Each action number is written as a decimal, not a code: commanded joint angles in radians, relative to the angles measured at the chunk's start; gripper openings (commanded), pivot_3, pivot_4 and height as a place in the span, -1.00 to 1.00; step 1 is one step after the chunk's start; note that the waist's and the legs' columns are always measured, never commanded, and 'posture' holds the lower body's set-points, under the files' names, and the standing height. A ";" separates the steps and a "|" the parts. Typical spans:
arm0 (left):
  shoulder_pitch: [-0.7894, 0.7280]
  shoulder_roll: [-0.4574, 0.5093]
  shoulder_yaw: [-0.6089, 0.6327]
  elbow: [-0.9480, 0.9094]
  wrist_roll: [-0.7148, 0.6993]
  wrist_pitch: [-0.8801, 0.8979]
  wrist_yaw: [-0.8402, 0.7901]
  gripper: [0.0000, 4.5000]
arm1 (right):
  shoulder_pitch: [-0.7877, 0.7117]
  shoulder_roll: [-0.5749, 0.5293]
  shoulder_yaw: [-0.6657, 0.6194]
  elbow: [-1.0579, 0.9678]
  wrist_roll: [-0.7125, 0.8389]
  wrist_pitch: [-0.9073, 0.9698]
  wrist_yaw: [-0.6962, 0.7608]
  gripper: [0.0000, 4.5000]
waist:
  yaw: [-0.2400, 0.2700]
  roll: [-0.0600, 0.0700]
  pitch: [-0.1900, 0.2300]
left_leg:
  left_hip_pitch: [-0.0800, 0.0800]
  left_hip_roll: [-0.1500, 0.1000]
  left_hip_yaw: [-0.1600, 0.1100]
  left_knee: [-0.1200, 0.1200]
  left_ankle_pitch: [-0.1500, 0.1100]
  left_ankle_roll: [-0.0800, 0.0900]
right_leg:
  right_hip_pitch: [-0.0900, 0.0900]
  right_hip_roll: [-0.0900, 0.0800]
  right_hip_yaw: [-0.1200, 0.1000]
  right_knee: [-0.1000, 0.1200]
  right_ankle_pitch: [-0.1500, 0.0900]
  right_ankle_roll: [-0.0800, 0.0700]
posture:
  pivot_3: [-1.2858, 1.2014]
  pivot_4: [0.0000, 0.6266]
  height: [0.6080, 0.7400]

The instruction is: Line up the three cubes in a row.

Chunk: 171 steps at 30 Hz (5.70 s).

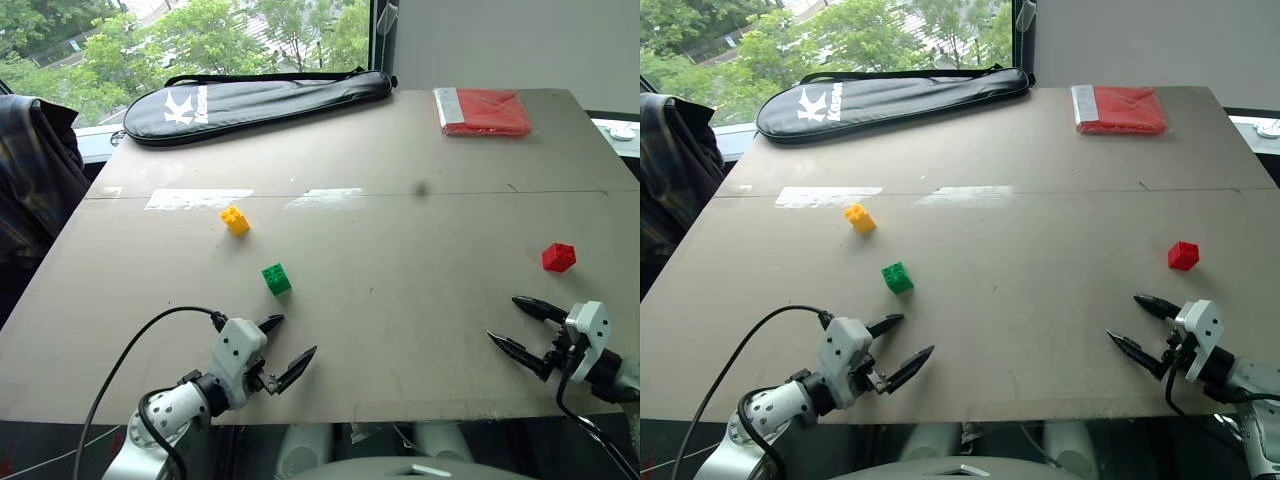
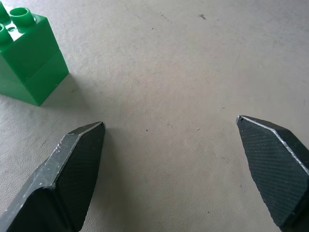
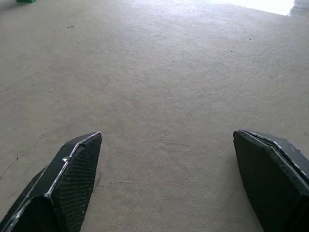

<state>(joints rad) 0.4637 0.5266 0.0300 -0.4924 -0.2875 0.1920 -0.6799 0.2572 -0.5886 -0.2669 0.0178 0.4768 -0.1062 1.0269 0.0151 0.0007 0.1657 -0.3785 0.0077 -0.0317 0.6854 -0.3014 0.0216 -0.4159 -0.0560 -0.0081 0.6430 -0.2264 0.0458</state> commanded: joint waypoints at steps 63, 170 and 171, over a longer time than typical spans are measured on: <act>-0.612 0.176 -0.138 -0.184 -0.201 0.407 -0.115 1.00 | -0.110 0.480 0.271 -0.385 -0.324 0.343 -0.859 -0.45 | -0.028 -0.004 0.002 | 0.000 -0.001 -0.001 0.003 0.003 -0.005 | -0.006 0.006 0.005 0.015 0.001 -0.002 | 0.03 -0.52 0.39; -0.135 -0.099 0.109 -0.239 -0.082 0.150 0.199 1.00 | 0.109 0.087 0.113 -0.412 0.038 0.060 -0.186 0.98 | -0.025 -0.009 0.004 | 0.001 0.000 -0.001 0.003 0.003 -0.005 | -0.005 0.004 0.005 0.015 0.000 -0.001 | 0.03 -0.52 0.39; -0.108 -0.121 0.115 -0.218 -0.048 0.119 0.229 1.00 | 0.117 0.060 0.114 -0.392 0.059 0.050 -0.118 0.98 | -0.024 -0.009 0.004 | 0.001 0.000 -0.001 0.003 0.003 -0.005 | -0.005 0.004 0.005 0.016 0.000 -0.001 | 0.03 -0.52 0.39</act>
<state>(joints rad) 0.3313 0.4305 0.1191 -0.7087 -0.3828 0.3798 -0.5018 0.3624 -0.4974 -0.1368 -0.3788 0.4821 -0.0260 0.7896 -0.0093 -0.0080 0.1693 -0.3772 0.0077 -0.0330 0.6888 -0.2981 0.0169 -0.4212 -0.0515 -0.0036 0.6589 -0.2265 0.0448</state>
